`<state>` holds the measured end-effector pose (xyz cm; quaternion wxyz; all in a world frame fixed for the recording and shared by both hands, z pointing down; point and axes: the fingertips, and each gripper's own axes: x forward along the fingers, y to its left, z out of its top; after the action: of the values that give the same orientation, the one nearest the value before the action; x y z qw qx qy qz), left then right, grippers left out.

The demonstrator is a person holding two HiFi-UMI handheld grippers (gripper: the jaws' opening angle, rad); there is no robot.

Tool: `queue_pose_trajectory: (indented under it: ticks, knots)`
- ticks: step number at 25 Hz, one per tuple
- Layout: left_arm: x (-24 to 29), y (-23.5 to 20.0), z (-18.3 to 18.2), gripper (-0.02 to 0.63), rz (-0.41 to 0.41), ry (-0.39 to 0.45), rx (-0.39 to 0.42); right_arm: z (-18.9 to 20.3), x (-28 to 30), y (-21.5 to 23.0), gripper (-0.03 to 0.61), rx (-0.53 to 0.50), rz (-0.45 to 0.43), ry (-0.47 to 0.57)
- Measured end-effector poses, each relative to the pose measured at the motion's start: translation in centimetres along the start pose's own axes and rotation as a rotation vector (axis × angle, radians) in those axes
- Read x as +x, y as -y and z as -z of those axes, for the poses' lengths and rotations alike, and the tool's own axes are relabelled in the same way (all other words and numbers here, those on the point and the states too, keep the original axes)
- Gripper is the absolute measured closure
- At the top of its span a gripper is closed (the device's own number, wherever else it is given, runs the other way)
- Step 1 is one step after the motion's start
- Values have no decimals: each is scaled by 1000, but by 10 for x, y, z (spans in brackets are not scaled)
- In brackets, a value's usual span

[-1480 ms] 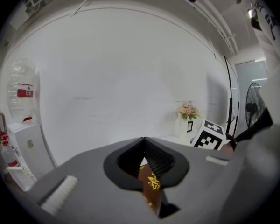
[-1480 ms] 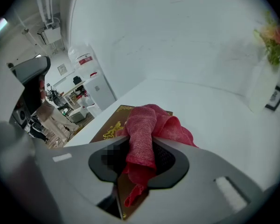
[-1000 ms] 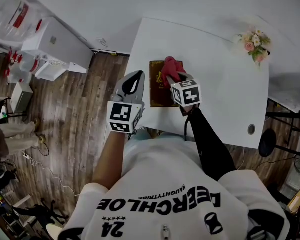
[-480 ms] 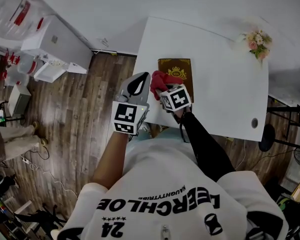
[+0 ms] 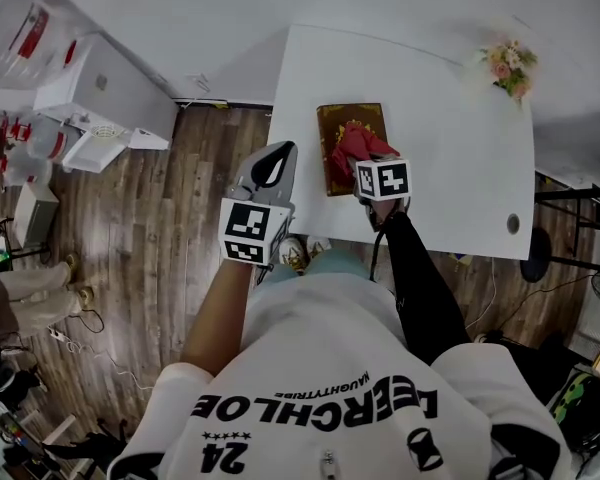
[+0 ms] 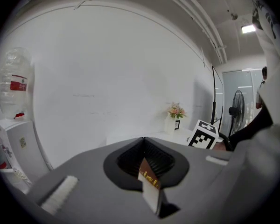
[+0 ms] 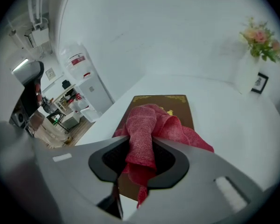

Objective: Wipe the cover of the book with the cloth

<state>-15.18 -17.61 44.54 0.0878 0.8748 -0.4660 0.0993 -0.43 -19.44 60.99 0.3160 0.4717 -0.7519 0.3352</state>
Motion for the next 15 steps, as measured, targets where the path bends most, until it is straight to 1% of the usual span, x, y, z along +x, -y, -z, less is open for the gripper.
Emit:
queue_pose_trajectory:
  ticks: [3,6,12,15]
  knots:
    - [3,0,-2,557,-2,-3,7,3,-7,21,477,33,28,10]
    - [10,4,-6,557,-5,0,12,4,-13,40,477,39,50,18]
    - [24,15,-5,557,-22,-4,9,6,-18,66,477,13,79,28]
    - [30,21,-5,557,-32,-7,12,2,-20,70,477,-21,86,50]
